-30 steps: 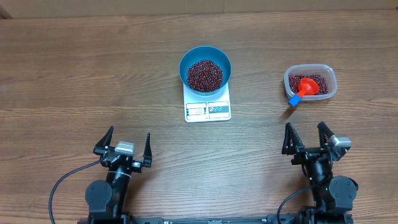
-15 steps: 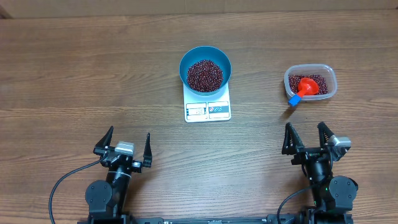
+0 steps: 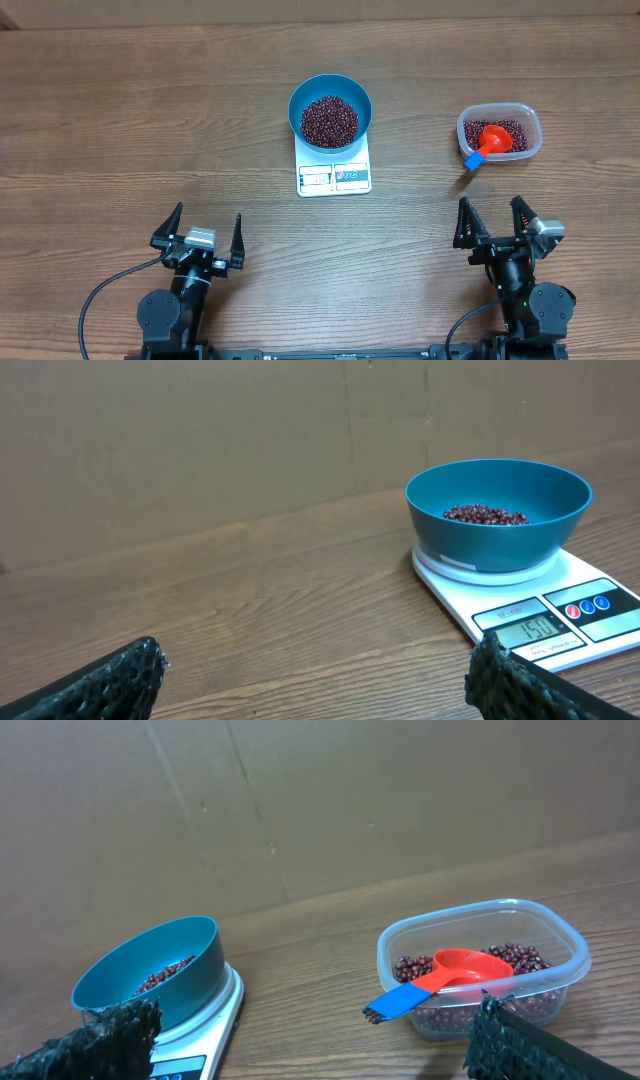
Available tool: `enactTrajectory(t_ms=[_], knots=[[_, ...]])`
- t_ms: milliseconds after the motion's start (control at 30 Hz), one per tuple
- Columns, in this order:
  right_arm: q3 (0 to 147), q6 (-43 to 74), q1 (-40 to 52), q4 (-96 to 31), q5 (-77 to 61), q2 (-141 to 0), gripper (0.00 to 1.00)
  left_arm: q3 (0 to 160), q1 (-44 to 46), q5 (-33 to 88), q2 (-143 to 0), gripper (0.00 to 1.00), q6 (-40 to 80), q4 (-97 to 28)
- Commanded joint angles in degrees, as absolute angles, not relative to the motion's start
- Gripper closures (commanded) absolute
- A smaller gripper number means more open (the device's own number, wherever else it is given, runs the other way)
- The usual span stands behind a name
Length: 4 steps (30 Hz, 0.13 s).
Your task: Scoop item into bowl and weigh 150g on scale
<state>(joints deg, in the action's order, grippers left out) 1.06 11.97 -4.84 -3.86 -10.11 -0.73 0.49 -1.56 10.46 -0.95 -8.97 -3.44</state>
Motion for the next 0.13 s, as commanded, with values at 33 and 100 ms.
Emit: enactTrajectory(t_ms=[33, 100], knots=[[0.45, 11.92, -4.51, -3.53, -10.09, -0.16, 0.00, 0.27, -1.87, 9.89, -0.25, 0.00, -8.12, -3.62], [0.45, 11.92, -4.51, -3.53, -10.09, -0.16, 0.00, 0.27, -1.87, 9.89, -0.25, 0.00, -8.12, -3.62]])
